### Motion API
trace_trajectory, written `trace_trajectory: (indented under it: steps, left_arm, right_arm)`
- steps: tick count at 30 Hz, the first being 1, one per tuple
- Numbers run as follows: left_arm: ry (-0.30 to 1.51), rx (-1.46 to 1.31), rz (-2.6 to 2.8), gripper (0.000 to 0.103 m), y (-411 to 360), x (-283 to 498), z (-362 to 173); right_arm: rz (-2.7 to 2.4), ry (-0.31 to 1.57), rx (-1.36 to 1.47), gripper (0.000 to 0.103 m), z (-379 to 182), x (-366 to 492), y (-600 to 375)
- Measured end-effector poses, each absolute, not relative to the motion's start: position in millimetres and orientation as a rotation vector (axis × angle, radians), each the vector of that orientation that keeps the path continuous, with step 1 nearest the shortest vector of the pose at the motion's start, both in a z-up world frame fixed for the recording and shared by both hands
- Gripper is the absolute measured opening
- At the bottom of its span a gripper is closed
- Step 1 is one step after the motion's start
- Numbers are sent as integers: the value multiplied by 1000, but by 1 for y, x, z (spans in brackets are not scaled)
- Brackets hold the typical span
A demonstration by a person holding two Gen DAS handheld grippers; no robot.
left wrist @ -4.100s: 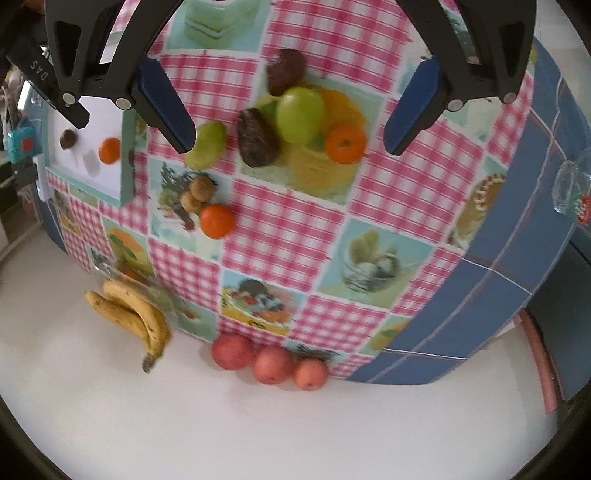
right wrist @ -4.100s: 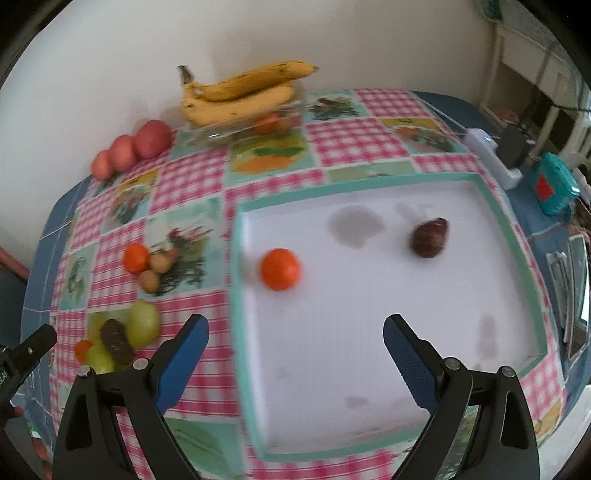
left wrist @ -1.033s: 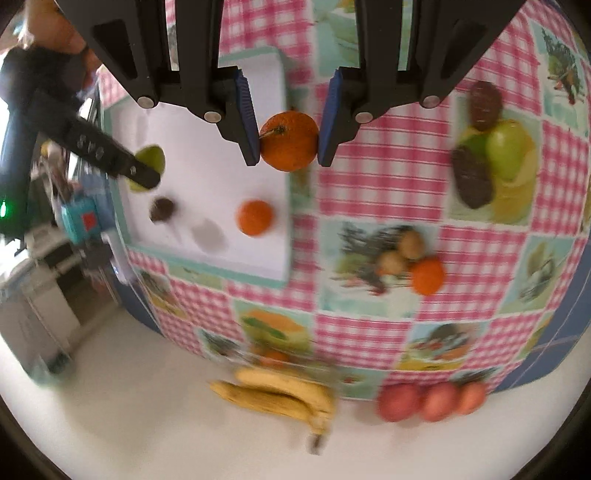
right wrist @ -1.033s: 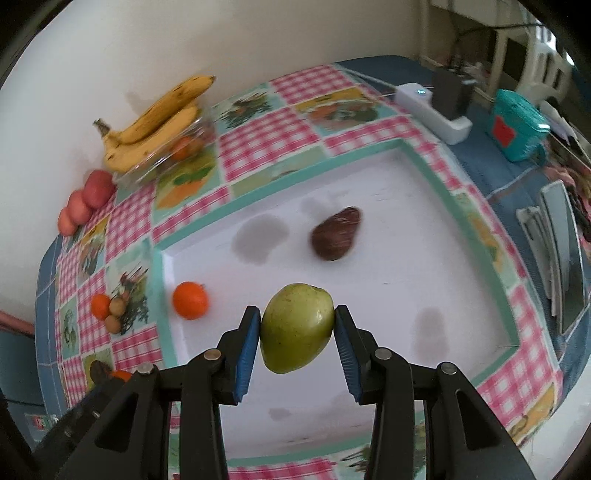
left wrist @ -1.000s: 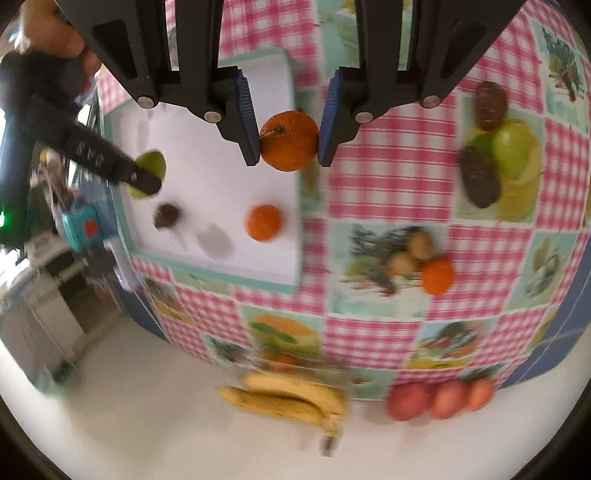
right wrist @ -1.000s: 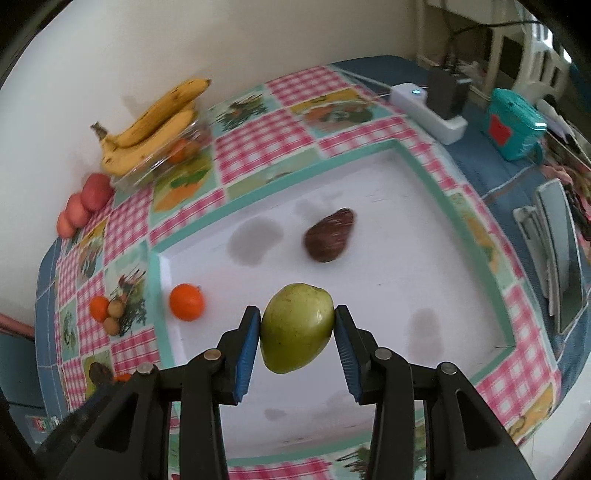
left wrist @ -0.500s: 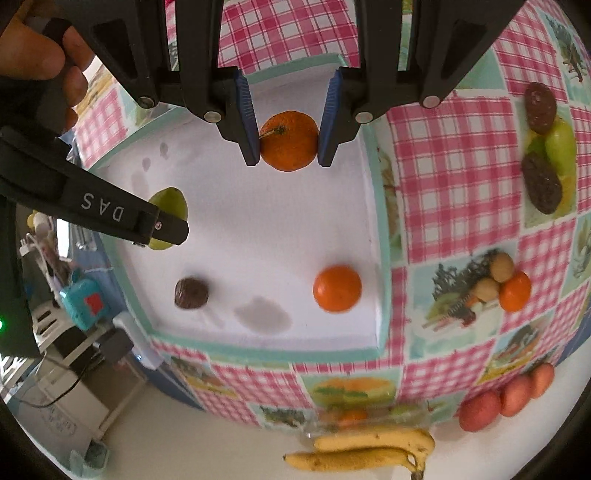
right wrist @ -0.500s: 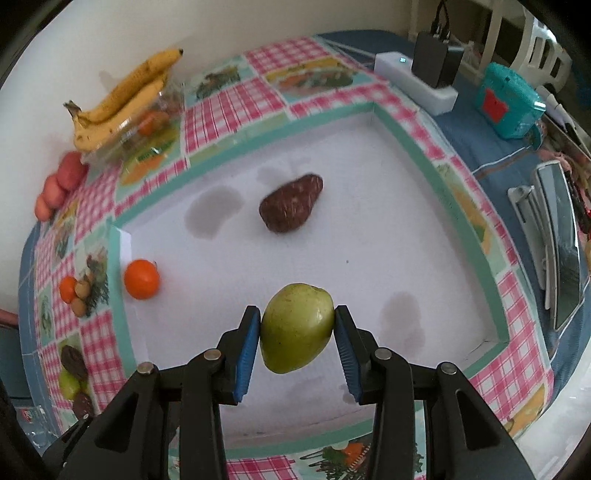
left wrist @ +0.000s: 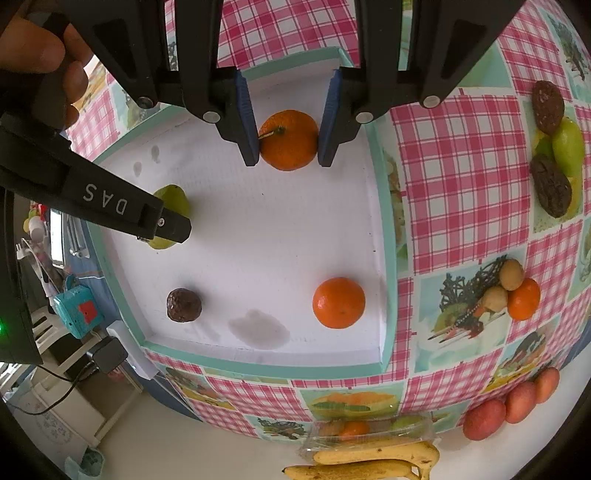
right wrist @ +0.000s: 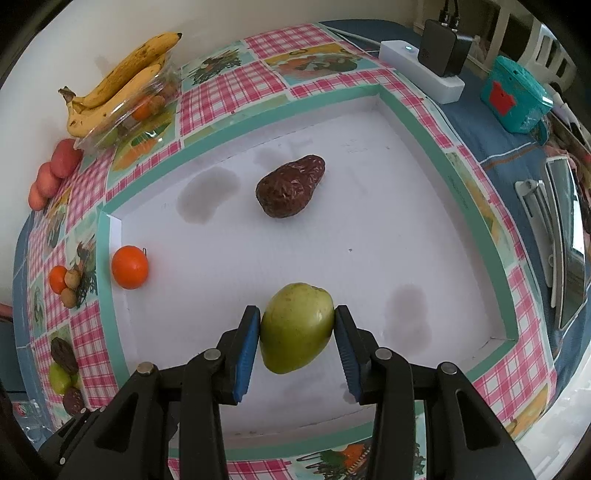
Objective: Organize fruits
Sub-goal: 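Lower the pear into the white tray with the right tool while the left drops its tangerine there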
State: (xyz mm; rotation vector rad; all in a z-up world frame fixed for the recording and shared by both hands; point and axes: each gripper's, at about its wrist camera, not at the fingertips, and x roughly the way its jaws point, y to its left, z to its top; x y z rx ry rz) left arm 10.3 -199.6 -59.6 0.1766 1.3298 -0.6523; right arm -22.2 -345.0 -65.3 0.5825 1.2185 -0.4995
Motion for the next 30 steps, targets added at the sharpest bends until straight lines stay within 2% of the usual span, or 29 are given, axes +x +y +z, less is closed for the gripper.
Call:
trace_trajectory:
  steps: [2, 4, 5, 6, 7, 10, 12, 13, 21, 23, 30]
  left_arm:
    - [1329, 183, -653, 36, -201, 10, -60]
    - [1329, 186, -656, 37, -202, 10, -59]
    - [1330, 182, -660, 40, -203, 10, -58]
    - [1330, 180, -664, 45, -204, 10, -58]
    - [1328, 175, -668, 54, -204, 11, -56]
    - [1309, 170, -678, 58, -203, 11, -47]
    - [1297, 158, -673, 65, -199, 12, -40]
    - [1293, 153, -665, 70, -197, 14, -38]
    - [1282, 81, -483, 83, -152, 48, -30]
    - [1274, 56, -410, 93, -133, 60, -31]
    - [1223, -65, -218, 100, -55, 92, -25]
  right_arm:
    - [-501, 1222, 587, 44, -66, -22, -345]
    - [-499, 1223, 592, 50, -67, -21, -347]
    - [-499, 1223, 593, 56, -67, -21, -347]
    - [-498, 1220, 592, 57, -67, -21, -347]
    - [-500, 1216, 591, 57, -65, -21, -347]
    - [-508, 1188, 592, 59, -59, -23, -350]
    - [-517, 1170, 589, 82, -55, -24, -350]
    - [-521, 1159, 584, 85, -54, -25, -350]
    - [-523, 1129, 561, 85, -49, -25, -350]
    - [-531, 1120, 547, 85, -46, -25, -349]
    - [-517, 1096, 504, 85, -37, -16, -332]
